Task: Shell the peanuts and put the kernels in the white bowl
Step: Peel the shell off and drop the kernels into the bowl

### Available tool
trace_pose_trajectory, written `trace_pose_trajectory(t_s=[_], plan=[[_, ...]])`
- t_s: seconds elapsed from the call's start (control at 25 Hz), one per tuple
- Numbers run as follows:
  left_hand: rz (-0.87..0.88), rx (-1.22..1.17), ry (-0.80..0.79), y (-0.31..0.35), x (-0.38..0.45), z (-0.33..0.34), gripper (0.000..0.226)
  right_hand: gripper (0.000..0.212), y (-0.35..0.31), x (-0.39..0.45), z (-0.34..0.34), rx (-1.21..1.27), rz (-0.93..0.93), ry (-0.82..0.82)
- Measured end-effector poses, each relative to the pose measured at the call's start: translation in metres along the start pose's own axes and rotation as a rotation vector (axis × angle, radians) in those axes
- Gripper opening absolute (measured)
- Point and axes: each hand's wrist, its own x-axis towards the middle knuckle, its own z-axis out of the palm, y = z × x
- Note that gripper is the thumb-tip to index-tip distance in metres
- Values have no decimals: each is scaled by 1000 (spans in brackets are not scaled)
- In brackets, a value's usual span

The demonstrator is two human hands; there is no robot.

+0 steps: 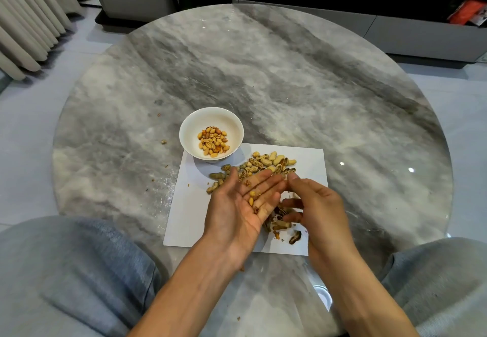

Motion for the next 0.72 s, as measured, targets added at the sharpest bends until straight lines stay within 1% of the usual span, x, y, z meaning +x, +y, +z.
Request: trace_pose_trajectory(t_s=[0.04, 0.08, 0.12, 0.16, 0.2, 0.24, 0.32, 0.36, 0.4, 0.44, 0.52, 0.6, 0.68, 0.72], plan=[[-1, -7, 1, 0, 0, 0, 57, 19, 2, 0, -1, -118, -127, 79], [0, -13, 0, 0, 0, 0, 58, 15, 3, -1, 0, -233, -294, 131], [3, -18, 0, 1, 0, 0, 59, 11, 3, -4, 2, -315, -450, 135], [8, -24, 2, 1, 0, -1, 60, 9, 4, -7, 5, -351, -545, 105], [19, -27, 4, 1, 0, -2, 61, 10, 7, -9, 10, -318, -543, 65], [35, -21, 3, 1, 0, -2, 62, 10, 8, -11, 14, -202, -438, 34], [87, 36, 2, -1, -1, 0, 64, 16, 11, -6, 22, 164, -60, -10], [123, 92, -2, -4, -2, 2, 66, 24, 12, -2, 26, 363, 119, -50], [165, 168, -6, -8, -3, 4, 68, 31, 13, 1, 29, 532, 250, -89], [211, 257, -5, -14, -3, 5, 70, 37, 13, 3, 31, 654, 326, -118], [288, 442, -30, -25, -5, 5, 73, 41, 14, 4, 35, 797, 380, -137], [359, 538, -60, -31, -4, 1, 73, 42, 17, 4, 37, 835, 398, -124], [425, 478, -16, -27, -3, 0, 66, 41, 17, 7, 34, 809, 393, -96], [457, 428, 43, -22, -3, 0, 60, 39, 15, 9, 33, 798, 384, -75]])
